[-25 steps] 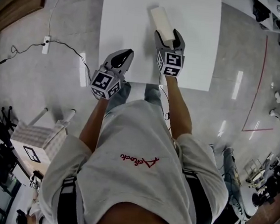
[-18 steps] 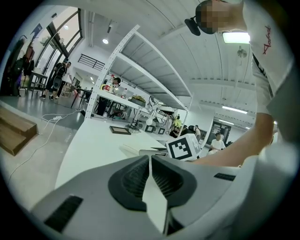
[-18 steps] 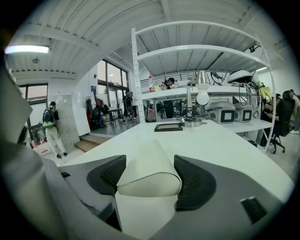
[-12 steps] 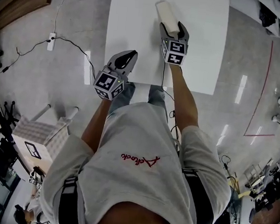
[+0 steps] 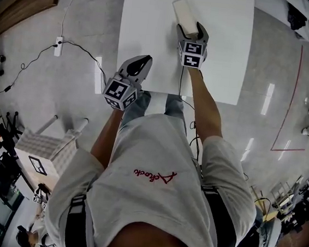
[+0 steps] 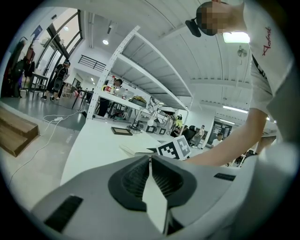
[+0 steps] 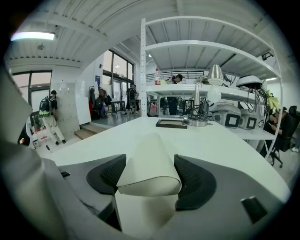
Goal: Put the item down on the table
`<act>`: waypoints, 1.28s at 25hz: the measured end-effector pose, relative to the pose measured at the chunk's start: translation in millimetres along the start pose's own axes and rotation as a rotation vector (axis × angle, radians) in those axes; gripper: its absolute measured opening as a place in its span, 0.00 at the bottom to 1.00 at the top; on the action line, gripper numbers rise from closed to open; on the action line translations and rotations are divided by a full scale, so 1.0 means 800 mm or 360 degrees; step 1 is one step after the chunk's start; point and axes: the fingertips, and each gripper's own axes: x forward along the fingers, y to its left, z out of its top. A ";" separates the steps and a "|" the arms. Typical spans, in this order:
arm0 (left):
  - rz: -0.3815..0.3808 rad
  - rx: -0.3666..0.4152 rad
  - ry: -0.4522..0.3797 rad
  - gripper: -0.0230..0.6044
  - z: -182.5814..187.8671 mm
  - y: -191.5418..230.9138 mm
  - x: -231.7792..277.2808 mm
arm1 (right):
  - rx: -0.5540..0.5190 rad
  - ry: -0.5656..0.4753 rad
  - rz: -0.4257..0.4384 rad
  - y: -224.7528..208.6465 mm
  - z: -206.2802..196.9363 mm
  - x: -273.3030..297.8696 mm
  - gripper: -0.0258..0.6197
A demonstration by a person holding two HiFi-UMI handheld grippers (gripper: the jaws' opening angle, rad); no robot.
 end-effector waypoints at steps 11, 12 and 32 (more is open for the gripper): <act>-0.0011 -0.0020 -0.0021 0.09 -0.003 -0.001 0.001 | -0.0099 0.0159 -0.0023 0.006 -0.018 0.008 0.53; -0.0010 -0.0023 -0.0025 0.09 -0.002 -0.001 0.001 | -0.0112 0.0178 -0.0027 0.006 -0.021 0.009 0.53; -0.0033 -0.0016 -0.0061 0.09 0.016 -0.005 0.010 | -0.0020 0.0534 0.0029 0.000 -0.037 0.019 0.56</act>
